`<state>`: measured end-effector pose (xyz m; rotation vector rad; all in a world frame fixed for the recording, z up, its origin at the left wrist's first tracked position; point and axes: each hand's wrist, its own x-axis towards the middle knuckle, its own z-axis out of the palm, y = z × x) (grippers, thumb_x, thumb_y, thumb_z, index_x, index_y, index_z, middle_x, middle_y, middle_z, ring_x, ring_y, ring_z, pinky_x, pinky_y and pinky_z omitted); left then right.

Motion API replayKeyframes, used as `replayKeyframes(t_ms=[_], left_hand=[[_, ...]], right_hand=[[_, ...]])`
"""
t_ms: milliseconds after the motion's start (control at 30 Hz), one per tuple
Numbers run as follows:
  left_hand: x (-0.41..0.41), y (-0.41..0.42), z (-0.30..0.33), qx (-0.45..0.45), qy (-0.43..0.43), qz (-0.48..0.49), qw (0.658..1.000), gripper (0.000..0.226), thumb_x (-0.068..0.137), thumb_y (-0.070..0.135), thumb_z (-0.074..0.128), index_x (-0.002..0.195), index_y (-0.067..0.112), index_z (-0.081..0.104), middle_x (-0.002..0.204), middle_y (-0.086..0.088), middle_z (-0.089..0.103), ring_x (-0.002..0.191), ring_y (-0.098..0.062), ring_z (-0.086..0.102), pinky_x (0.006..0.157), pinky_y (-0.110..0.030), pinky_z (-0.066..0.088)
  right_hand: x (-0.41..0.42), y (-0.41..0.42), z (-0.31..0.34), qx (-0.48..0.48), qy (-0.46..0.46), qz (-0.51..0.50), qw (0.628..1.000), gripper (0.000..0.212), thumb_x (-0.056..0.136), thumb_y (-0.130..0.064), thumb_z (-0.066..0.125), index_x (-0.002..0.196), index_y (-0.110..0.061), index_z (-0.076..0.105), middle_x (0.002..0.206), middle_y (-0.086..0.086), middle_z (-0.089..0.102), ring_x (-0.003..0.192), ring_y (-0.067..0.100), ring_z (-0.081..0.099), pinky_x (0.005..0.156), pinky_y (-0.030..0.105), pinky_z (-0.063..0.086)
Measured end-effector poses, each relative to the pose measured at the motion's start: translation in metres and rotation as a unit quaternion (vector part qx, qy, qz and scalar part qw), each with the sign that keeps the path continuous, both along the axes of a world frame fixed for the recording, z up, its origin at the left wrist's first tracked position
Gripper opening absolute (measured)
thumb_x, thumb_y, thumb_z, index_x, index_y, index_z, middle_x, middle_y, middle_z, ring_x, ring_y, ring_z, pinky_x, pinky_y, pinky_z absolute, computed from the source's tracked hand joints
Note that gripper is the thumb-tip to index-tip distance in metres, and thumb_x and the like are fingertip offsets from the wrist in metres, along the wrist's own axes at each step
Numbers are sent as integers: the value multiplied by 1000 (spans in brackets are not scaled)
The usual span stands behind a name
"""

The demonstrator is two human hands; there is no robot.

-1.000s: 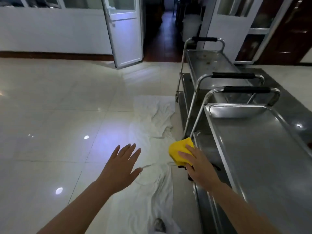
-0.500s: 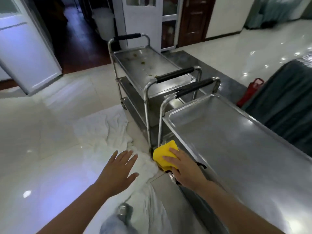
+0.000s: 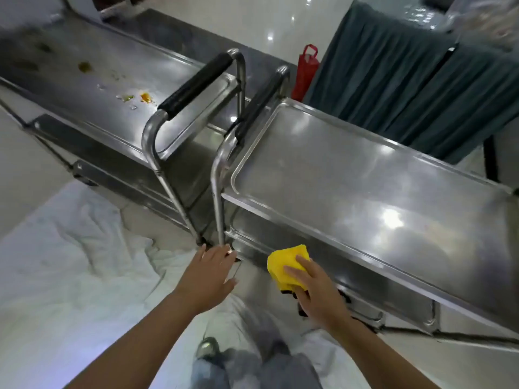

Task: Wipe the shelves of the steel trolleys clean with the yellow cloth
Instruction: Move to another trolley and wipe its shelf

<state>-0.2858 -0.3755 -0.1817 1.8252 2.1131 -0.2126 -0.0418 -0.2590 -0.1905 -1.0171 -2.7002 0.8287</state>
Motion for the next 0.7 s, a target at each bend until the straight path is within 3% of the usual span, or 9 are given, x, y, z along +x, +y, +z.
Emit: replayKeyframes(t_ms=[233,500,633,700], left_hand=[[11,15,-139,-21,-18,10,1000,66,98,53,25,154,22,7,161,-4,10,148,-18,8,119,-41,-4],[32,63,-350,-20,-6,6,1000,67,98,52,32,153,18,13,160,-7,16,147,-22,11,119,-42,1],[35,98,-461,-1,10,18,1000,70,96,52,35,153,17,14,159,-8,20,146,-24,16,119,-45,8],[39,123,-512,-2,28,17,999,70,96,52,35,152,17,12,159,-8,18,147,-23,14,118,-46,11]], right_hand=[[23,-3,-128,8,-40,-40,998,47,80,-1,70,123,-17,64,139,16,49,120,45,51,91,50,50],[54,29,-345,15,-52,15,998,47,82,-5,63,127,-14,60,141,20,45,127,45,43,100,55,43],[67,72,-452,47,-82,6,995,48,93,-13,51,139,-26,45,155,4,22,144,32,18,117,38,18],[75,92,-499,67,-75,-18,995,48,91,-9,57,137,-20,49,153,10,27,142,37,22,115,41,19]])
